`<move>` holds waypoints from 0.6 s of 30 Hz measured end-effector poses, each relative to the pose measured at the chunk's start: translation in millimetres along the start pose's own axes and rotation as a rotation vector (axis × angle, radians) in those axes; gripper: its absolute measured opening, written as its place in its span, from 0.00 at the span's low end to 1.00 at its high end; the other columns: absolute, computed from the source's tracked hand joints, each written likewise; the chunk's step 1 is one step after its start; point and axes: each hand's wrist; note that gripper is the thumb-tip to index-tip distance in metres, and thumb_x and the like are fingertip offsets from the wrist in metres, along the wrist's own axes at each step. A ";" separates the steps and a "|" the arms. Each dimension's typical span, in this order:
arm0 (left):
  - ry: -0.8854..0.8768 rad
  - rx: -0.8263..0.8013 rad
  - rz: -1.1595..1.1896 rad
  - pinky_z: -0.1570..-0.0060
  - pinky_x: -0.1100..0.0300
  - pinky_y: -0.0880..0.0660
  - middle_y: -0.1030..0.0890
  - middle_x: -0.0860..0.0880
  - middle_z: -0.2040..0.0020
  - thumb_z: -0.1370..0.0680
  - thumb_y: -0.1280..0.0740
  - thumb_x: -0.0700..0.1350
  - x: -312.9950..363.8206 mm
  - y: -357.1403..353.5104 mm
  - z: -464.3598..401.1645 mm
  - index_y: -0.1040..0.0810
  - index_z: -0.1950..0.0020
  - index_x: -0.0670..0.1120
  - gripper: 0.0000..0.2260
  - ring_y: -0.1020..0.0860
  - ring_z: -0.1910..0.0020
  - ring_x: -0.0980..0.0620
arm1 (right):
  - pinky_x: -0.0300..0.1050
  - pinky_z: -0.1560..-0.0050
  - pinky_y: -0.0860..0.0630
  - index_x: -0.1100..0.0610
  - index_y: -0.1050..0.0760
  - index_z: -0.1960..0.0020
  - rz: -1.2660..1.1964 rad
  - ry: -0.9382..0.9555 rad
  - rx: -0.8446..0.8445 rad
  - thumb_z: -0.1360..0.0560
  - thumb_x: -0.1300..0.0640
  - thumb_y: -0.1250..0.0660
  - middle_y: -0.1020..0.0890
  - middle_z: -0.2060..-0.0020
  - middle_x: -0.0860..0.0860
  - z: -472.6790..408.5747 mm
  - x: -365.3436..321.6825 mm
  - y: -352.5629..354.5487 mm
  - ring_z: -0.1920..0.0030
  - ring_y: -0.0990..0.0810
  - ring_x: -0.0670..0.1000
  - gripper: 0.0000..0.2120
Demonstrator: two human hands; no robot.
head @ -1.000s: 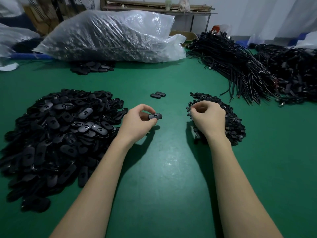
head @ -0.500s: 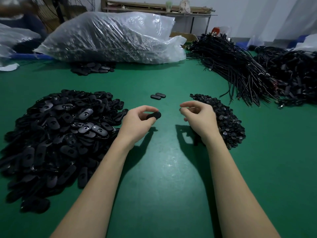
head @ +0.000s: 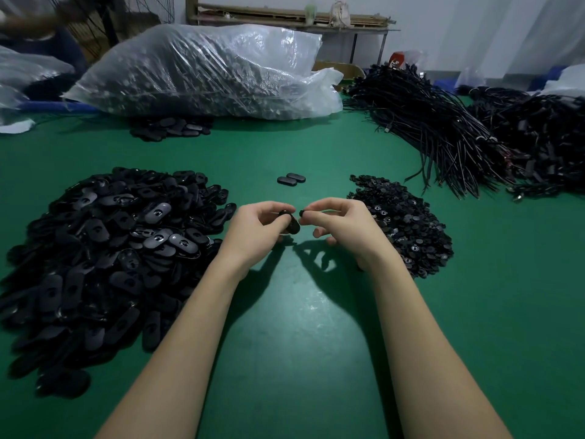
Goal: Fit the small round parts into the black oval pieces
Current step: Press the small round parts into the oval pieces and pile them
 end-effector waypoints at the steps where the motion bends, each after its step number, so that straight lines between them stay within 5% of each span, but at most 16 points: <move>1: -0.005 0.000 -0.023 0.60 0.69 0.24 0.13 0.54 0.59 0.20 0.33 0.39 0.2 0.3 -0.3 0.16 0.46 0.49 0.08 0.15 0.55 0.58 | 0.33 0.71 0.29 0.54 0.16 0.54 -0.002 -0.005 -0.003 0.26 0.58 0.24 0.12 0.59 0.50 -0.1 -0.1 -0.7 0.69 0.22 0.43 0.02; 6: 0.053 0.031 0.063 0.60 0.68 0.22 0.13 0.49 0.59 0.20 0.31 0.40 -1.1 1.4 -2.7 0.18 0.47 0.47 0.05 0.15 0.61 0.57 | 0.35 0.73 0.30 0.54 0.16 0.56 0.058 0.009 -0.001 0.25 0.60 0.25 0.14 0.65 0.49 -0.5 0.0 -6.0 0.71 0.22 0.44 0.03; 12: 0.149 0.009 0.331 0.45 0.59 0.20 0.14 0.41 0.50 0.20 0.32 0.36 1.3 2.7 -2.6 0.16 0.47 0.41 0.06 0.14 0.50 0.46 | 0.35 0.70 0.28 0.54 0.14 0.54 0.085 0.017 0.049 0.24 0.59 0.25 0.14 0.64 0.50 -1.5 0.1 -8.2 0.70 0.22 0.44 0.02; 18: 0.175 0.018 0.332 0.50 0.60 0.17 0.14 0.39 0.53 0.22 0.30 0.34 5.0 3.5 -0.5 0.17 0.47 0.39 0.05 0.14 0.53 0.45 | 0.34 0.67 0.28 0.52 0.14 0.56 0.121 0.039 0.102 0.26 0.57 0.24 0.14 0.65 0.46 -5.3 2.6 -7.2 0.72 0.22 0.40 0.01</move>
Point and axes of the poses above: each hand's wrist, its own z-axis away from the middle knuckle, its own y-axis out of the back of the hand, x = y × z
